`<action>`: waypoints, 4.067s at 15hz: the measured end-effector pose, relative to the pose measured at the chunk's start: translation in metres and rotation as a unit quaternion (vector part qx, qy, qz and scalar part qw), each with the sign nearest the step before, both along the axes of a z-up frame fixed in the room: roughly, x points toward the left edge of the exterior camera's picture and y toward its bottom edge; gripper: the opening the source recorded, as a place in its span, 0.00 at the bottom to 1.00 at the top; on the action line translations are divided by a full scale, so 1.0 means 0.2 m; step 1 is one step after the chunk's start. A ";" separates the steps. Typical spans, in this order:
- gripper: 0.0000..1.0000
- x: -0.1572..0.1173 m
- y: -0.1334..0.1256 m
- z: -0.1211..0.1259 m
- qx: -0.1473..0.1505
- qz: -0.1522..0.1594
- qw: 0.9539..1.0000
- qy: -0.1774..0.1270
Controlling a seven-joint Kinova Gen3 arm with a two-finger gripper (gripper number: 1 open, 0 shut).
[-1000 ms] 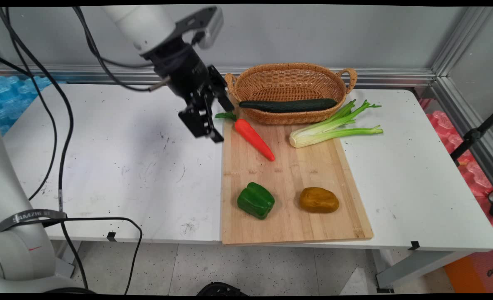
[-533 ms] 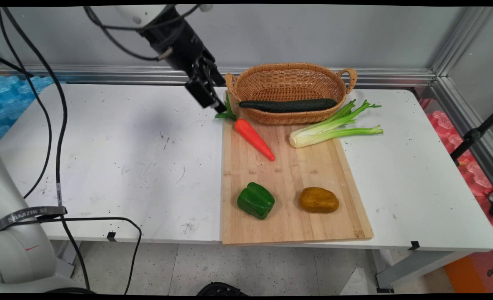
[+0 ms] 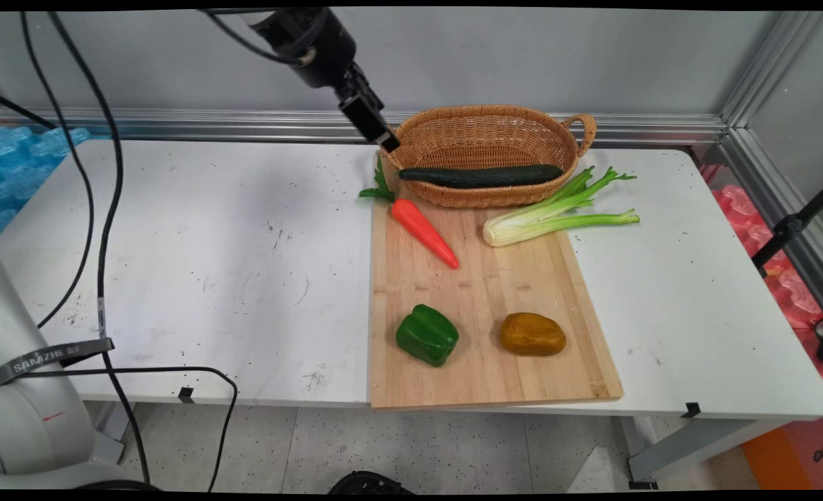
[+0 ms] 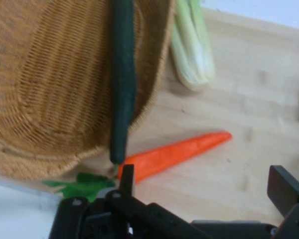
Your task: Pick up the cucumber from the vegetable basket, then place the picked object on the cutting board
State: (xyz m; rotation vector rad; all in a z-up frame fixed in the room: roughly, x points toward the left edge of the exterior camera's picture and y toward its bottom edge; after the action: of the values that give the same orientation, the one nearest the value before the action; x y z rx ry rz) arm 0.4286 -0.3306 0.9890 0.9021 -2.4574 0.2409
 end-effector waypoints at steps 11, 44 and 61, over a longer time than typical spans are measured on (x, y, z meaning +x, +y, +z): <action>1.00 -0.27 -0.40 -0.19 -0.021 0.023 1.000 -0.003; 0.00 -0.66 -0.84 -0.62 0.001 -0.004 0.999 -0.049; 0.00 -0.60 -0.14 -0.07 -0.007 -0.006 1.000 0.026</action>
State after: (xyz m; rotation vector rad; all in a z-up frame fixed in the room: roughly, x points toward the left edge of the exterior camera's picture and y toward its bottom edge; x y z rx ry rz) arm 0.3092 -0.3585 0.9748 0.8771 -2.4101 0.2289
